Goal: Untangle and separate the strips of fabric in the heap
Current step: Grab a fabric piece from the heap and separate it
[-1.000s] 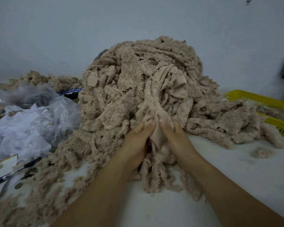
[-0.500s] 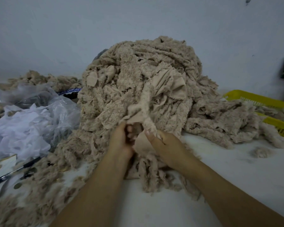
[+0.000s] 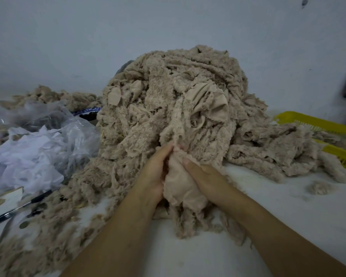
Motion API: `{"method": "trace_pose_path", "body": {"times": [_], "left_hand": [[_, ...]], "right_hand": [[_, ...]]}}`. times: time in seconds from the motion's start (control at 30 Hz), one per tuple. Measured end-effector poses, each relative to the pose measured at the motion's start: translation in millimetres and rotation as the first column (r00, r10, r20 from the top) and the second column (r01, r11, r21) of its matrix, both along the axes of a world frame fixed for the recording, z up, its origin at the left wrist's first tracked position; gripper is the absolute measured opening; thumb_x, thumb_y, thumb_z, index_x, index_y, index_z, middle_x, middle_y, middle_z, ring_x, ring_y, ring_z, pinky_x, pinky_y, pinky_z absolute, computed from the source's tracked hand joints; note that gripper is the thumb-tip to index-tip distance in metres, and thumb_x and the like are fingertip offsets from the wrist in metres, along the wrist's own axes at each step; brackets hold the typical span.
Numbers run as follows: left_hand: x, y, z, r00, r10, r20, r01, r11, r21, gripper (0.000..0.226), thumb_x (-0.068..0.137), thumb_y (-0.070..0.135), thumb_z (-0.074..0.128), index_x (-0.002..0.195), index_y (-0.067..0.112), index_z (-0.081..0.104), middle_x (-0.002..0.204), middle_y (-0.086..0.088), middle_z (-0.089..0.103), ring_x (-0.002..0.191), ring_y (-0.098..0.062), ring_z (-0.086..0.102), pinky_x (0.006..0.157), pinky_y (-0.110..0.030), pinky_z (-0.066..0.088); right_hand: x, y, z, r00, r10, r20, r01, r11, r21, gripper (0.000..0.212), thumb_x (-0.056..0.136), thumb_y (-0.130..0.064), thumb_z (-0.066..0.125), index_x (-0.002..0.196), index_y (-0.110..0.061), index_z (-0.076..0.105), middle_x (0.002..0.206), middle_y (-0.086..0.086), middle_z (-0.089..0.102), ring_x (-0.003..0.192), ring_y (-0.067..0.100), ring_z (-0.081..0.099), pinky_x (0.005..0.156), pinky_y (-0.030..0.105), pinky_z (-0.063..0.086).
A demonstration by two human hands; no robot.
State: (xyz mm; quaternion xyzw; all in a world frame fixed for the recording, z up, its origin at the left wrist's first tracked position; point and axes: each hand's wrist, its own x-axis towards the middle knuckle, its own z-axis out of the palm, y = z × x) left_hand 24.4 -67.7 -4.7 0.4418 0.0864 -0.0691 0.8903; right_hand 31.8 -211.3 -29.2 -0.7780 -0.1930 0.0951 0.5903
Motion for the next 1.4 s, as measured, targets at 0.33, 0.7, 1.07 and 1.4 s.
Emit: {"method": "trace_pose_path", "body": {"times": [0.33, 0.7, 1.07, 1.4], "left_hand": [[0, -9, -2, 0.992, -0.123, 0.004, 0.119, 0.961, 0.248, 0.047, 0.089, 0.052, 0.061, 0.096, 0.008, 0.077, 0.095, -0.011, 0.076, 0.086, -0.021, 0.074, 0.077, -0.032, 0.059], [7, 16, 3, 0.972, 0.071, 0.223, -0.050, 0.994, -0.096, 0.062, 0.096, 0.067, 0.028, 0.120, 0.022, 0.063, 0.118, 0.002, 0.073, 0.106, -0.013, 0.068, 0.088, -0.029, 0.051], [-3, -14, -19, 0.910, -0.277, 0.310, -0.078, 0.617, 0.783, 0.009, 0.095, 0.039, 0.065, 0.089, 0.045, 0.068, 0.072, 0.022, 0.071, 0.065, 0.005, 0.066, 0.059, -0.009, 0.047], [2, 4, -6, 0.966, 0.095, 0.241, -0.217, 0.804, 0.554, 0.014, 0.097, 0.026, 0.062, 0.088, 0.022, 0.073, 0.083, 0.001, 0.076, 0.077, -0.017, 0.071, 0.065, -0.024, 0.055]], "right_hand": [[4, -13, 11, 0.999, -0.019, -0.035, 0.022, 0.996, 0.085, 0.028, 0.095, -0.054, 0.049, 0.078, -0.057, 0.072, 0.082, -0.023, 0.074, 0.077, -0.005, 0.069, 0.062, 0.008, 0.049], [9, -17, 17, 0.942, -0.163, -0.293, 0.272, 0.882, 0.384, 0.038, 0.095, -0.049, 0.054, 0.090, -0.020, 0.078, 0.093, -0.001, 0.077, 0.086, 0.012, 0.074, 0.070, 0.026, 0.055], [23, -29, 30, 0.879, -0.149, -0.452, 0.465, 0.471, 0.750, 0.034, 0.102, -0.041, 0.043, 0.118, -0.018, 0.062, 0.115, 0.003, 0.072, 0.107, 0.018, 0.068, 0.092, 0.038, 0.055], [32, -45, 24, 0.788, -0.510, -0.345, 0.611, 0.580, 0.539, 0.034, 0.101, -0.041, 0.049, 0.120, -0.015, 0.060, 0.096, 0.000, 0.066, 0.077, 0.010, 0.064, 0.066, 0.030, 0.051]]}}
